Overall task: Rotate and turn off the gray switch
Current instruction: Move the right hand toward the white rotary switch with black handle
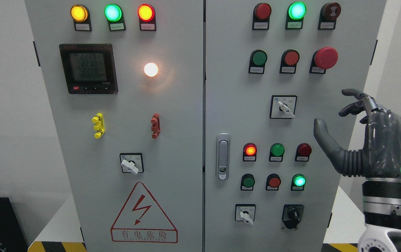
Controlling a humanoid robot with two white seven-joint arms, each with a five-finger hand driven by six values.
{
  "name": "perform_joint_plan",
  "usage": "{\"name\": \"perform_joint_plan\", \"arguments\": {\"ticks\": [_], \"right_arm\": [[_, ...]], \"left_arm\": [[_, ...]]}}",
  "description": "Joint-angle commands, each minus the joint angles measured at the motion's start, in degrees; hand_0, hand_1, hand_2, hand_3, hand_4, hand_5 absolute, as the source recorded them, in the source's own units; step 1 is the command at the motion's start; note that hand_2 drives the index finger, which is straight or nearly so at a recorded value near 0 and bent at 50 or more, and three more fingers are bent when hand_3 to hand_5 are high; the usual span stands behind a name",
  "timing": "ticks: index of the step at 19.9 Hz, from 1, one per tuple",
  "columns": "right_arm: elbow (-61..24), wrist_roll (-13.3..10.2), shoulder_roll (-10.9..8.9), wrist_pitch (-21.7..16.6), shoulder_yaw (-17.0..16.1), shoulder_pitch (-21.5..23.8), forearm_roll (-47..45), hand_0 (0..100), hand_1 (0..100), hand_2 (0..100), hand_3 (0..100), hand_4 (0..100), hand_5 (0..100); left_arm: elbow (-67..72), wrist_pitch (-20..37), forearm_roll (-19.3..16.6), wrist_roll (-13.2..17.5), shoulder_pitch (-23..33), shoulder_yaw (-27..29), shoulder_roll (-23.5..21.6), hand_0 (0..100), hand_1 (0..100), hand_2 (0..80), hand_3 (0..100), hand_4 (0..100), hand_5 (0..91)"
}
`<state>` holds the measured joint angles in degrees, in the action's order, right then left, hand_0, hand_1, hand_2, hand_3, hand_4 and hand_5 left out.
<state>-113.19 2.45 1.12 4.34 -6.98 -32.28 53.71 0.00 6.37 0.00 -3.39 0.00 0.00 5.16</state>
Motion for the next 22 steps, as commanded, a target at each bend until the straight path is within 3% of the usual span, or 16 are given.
{"name": "perform_joint_plan", "arguments": {"ticks": [1, 5, 10, 17, 22], "right_arm": [[1.0, 0.1, 3.54, 1.7, 4.9, -0.2, 0.0, 21, 39, 35, 86, 90, 100], [1.2, 0.1, 3.89, 5.7, 7.0, -0.3, 0.0, 17, 39, 40, 88, 91, 100], [2.1, 0.1, 4.16, 6.6, 7.2, -0.6, 0.0, 11, 41, 42, 88, 91, 100], [2.8, -0.3, 4.86, 12.2, 7.6, -2.2, 0.0, 3, 43, 45, 89, 91, 100], [3.1, -1.2, 4.95, 12.5, 7.7, -3.0, 0.0, 1, 44, 47, 89, 91, 100]], "left_arm": [[-1.4, 0.0, 1.1, 0.0, -0.5, 0.4, 0.0, 12, 39, 0.0, 0, 0, 0.0], [-1.4, 0.0, 1.1, 0.0, -0.5, 0.4, 0.0, 12, 39, 0.0, 0, 0, 0.0], [-1.4, 0.0, 1.1, 0.0, -0.5, 0.4, -0.1, 12, 39, 0.0, 0, 0, 0.0], [-1.4, 0.0, 1.1, 0.0, -0.5, 0.4, 0.0, 12, 39, 0.0, 0, 0, 0.0], [-1.4, 0.0, 1.1, 0.0, -0.5, 0.4, -0.1, 12, 39, 0.0, 0, 0, 0.0]]}}
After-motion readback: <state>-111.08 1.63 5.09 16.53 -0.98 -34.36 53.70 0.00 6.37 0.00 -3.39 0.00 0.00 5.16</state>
